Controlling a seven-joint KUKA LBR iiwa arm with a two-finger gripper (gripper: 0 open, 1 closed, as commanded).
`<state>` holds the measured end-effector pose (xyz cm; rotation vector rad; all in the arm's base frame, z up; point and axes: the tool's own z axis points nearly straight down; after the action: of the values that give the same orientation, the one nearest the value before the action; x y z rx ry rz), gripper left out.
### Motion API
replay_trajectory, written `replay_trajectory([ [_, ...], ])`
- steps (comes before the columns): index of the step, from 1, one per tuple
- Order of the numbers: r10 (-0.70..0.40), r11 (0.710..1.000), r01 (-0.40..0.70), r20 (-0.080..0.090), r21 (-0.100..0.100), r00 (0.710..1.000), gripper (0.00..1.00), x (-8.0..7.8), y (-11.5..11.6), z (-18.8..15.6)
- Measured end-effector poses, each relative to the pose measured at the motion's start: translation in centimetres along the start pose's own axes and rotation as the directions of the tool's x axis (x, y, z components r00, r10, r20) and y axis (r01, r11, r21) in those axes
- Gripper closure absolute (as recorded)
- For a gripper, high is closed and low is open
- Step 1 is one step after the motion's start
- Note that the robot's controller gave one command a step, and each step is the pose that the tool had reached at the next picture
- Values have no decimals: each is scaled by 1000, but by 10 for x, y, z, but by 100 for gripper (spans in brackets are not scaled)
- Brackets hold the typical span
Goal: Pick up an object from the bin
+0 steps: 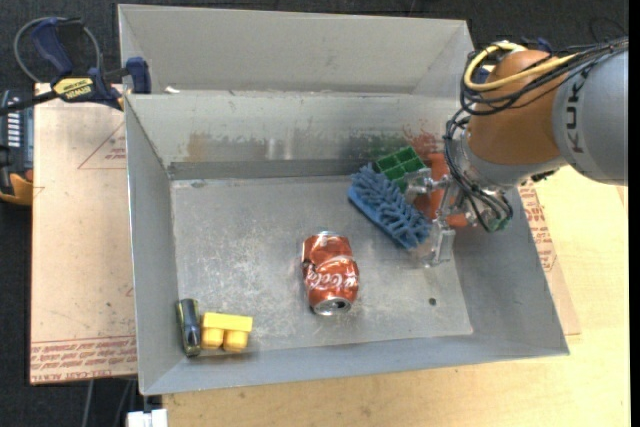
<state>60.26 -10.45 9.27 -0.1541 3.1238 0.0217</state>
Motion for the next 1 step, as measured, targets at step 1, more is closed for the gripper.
replay_trajectory([
  [1,-7,1000,7,-1,-1,1000,0,5,2,7],
])
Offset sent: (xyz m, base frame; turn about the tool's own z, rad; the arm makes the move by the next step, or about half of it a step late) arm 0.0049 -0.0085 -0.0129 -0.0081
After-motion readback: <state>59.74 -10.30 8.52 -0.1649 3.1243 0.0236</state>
